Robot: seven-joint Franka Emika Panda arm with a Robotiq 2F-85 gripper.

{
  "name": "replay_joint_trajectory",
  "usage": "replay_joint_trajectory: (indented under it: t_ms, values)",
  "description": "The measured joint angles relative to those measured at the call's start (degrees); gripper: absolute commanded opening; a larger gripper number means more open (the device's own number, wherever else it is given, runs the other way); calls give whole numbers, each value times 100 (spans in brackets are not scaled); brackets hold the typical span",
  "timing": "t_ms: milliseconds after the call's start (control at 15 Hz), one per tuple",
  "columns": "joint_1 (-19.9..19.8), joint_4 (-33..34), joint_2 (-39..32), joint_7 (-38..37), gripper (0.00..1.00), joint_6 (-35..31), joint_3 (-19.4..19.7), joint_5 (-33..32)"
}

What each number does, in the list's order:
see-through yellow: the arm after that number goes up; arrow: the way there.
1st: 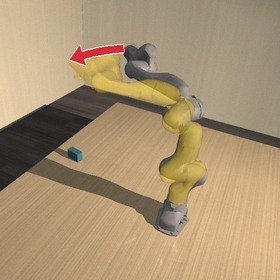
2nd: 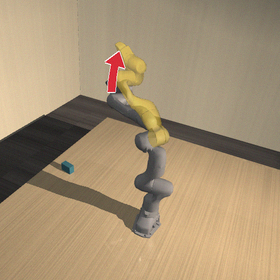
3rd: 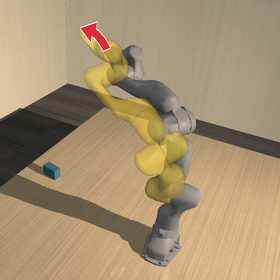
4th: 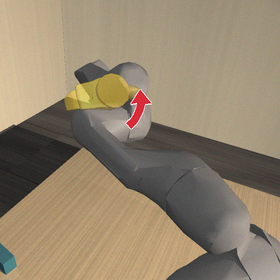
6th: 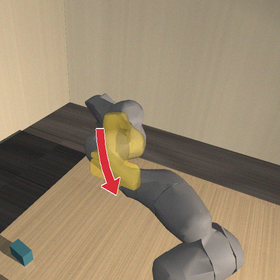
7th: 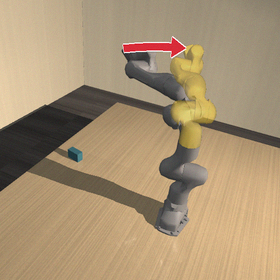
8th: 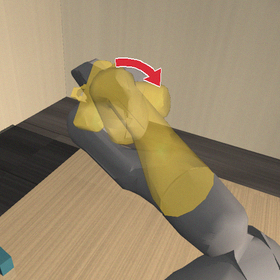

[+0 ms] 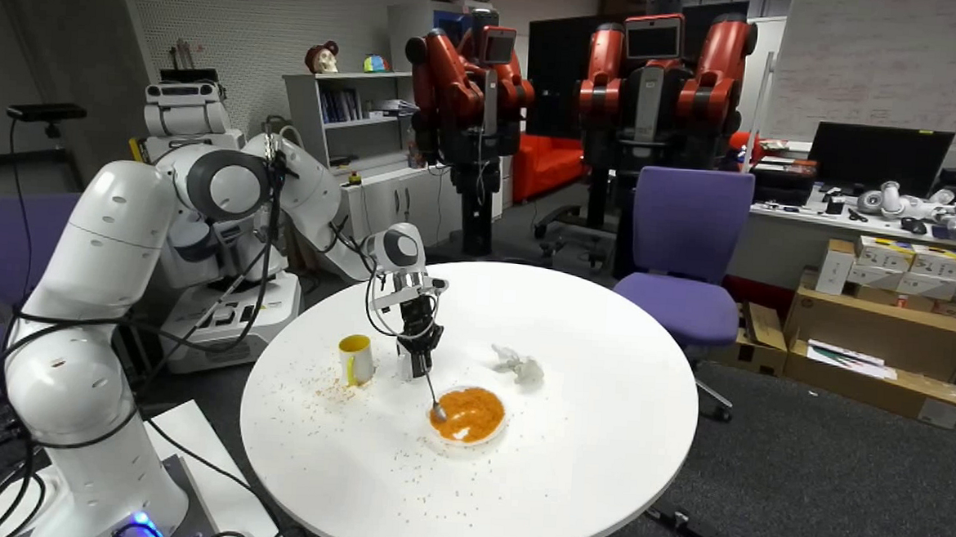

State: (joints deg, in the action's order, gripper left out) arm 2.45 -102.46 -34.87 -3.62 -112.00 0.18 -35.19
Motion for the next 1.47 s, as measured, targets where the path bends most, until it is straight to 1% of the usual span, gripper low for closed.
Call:
replay_joint_trajectory:
  t_ms: [867, 1467]
  values:
    - [272, 282, -210, -620, 0, 0, 230, 5]
    - [280, 434, -331, -735, 0, -47, 414, -20]
